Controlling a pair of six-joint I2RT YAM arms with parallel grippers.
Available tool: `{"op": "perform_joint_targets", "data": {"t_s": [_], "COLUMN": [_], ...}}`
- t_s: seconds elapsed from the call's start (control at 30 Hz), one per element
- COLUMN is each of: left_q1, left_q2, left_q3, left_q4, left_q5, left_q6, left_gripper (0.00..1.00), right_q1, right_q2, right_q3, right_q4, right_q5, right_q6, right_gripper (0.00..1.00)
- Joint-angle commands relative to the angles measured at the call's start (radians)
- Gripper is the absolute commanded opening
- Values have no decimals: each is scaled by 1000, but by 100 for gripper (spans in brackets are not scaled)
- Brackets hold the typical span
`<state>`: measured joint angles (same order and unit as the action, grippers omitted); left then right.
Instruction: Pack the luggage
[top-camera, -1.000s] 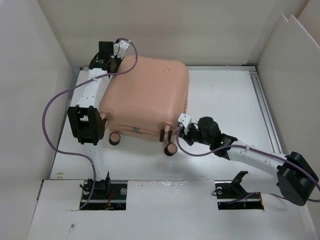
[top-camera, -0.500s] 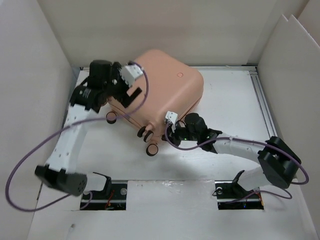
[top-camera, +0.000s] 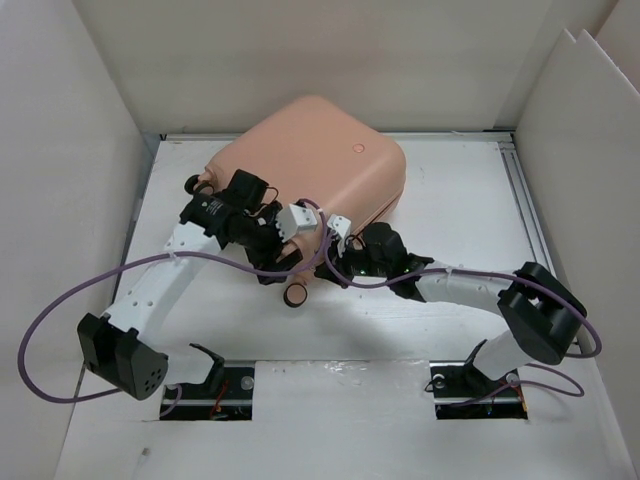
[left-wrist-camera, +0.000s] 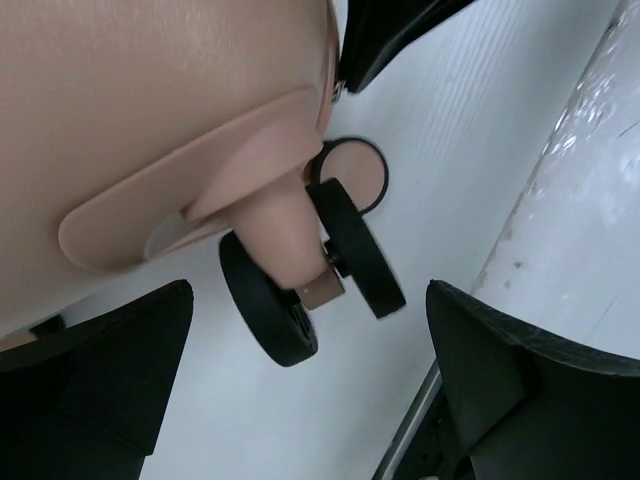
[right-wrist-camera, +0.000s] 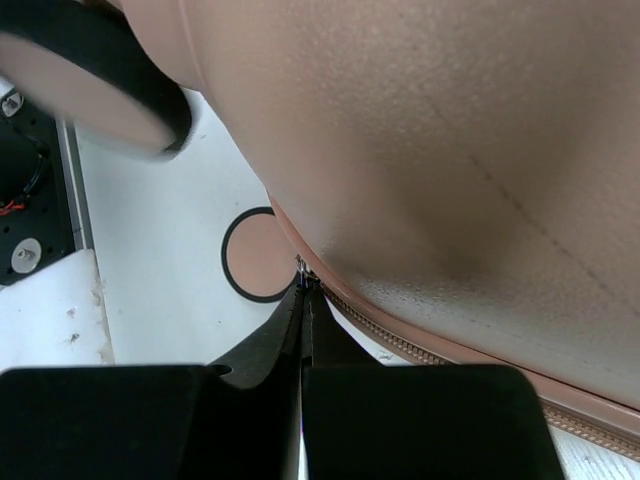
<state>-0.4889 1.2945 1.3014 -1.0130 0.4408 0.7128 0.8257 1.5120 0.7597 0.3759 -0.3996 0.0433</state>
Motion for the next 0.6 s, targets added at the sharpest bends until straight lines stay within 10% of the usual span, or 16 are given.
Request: {"op": "perform_joint_targets", "data": {"t_s": [0.0,0.47,0.5,0.57], "left_q1": [0,-36,-36,-36], "left_q2": [-35,-38,-38,-38], "left_q3": [-39,-148,-162,-180], "left_q4": [31,292,292,312], "left_q5": [119,-86,-86,-106], "left_q6": [-62,-286,-277,-268], "left_gripper": [99,98,92,52], "right_q1": [-50,-20,-20,-20], "right_q2": [17,17,17,17], "right_q3": [37,27,36,36], "right_q4": [106,84,65,40], "right_q5": [205,338,350,364], "right_q6": [7,66,66,66], "right_gripper": [0,0,0,0]}}
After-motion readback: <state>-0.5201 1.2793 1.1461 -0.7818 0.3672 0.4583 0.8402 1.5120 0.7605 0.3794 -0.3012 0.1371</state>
